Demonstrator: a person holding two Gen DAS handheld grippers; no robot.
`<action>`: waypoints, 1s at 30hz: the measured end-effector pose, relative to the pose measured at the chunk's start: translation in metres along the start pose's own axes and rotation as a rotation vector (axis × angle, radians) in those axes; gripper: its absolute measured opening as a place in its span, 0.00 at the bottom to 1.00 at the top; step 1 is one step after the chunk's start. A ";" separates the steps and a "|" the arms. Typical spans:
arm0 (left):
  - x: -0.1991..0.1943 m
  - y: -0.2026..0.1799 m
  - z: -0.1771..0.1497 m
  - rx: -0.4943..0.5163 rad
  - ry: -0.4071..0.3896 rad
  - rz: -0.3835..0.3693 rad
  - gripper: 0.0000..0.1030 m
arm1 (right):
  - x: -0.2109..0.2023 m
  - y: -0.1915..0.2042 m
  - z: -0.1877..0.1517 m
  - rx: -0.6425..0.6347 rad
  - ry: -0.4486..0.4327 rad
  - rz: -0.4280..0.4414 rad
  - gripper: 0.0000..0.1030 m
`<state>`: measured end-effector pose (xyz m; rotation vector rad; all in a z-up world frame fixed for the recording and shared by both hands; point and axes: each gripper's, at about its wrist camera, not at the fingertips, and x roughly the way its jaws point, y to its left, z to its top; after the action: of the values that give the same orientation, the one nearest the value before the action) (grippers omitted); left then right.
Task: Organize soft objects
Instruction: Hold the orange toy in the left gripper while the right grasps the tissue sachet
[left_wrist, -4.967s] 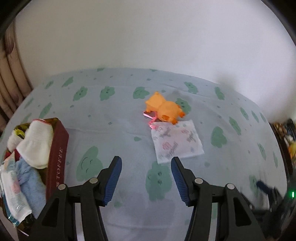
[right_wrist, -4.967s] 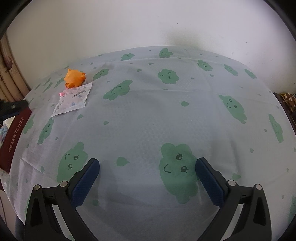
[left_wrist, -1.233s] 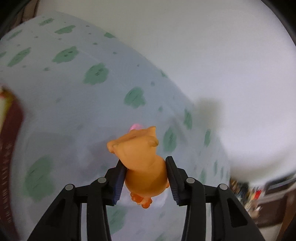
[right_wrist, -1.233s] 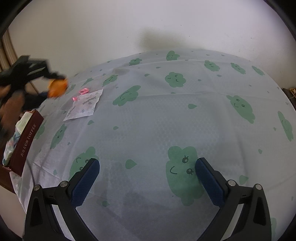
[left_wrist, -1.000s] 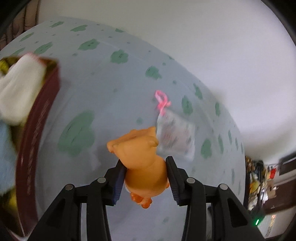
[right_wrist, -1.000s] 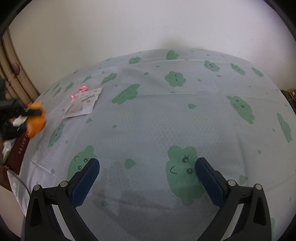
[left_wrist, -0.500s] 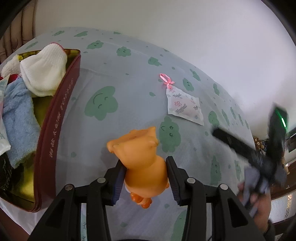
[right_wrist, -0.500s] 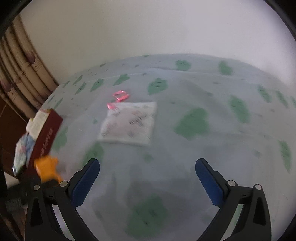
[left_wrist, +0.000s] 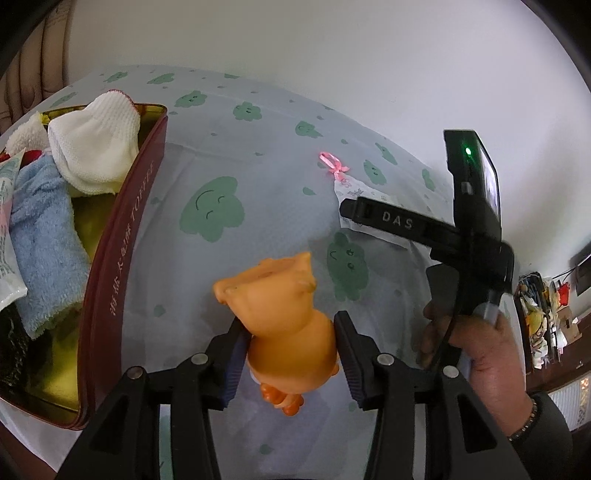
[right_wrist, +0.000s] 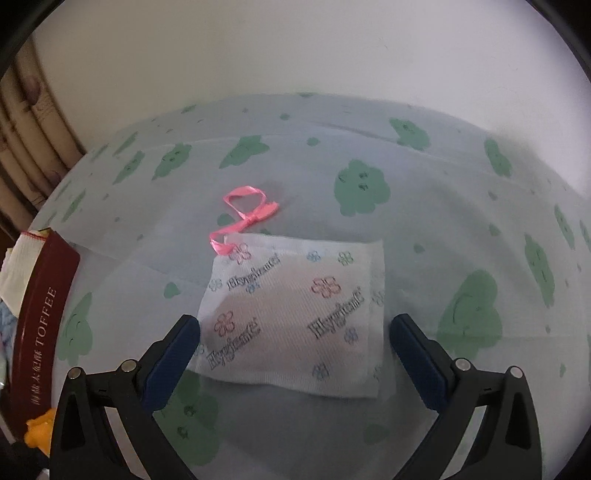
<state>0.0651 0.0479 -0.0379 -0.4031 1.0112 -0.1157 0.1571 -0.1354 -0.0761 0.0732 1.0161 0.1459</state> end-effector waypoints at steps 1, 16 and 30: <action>0.000 0.001 0.000 -0.007 0.000 -0.005 0.47 | -0.002 -0.001 -0.001 -0.012 -0.008 -0.004 0.83; -0.001 -0.002 -0.003 -0.012 -0.006 0.010 0.49 | -0.069 -0.027 -0.057 -0.005 -0.084 0.078 0.18; -0.019 -0.029 -0.023 0.026 -0.049 0.028 0.47 | -0.087 -0.045 -0.109 0.020 -0.093 0.068 0.17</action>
<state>0.0376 0.0203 -0.0223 -0.3660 0.9662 -0.0936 0.0234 -0.1938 -0.0663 0.1321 0.9223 0.1930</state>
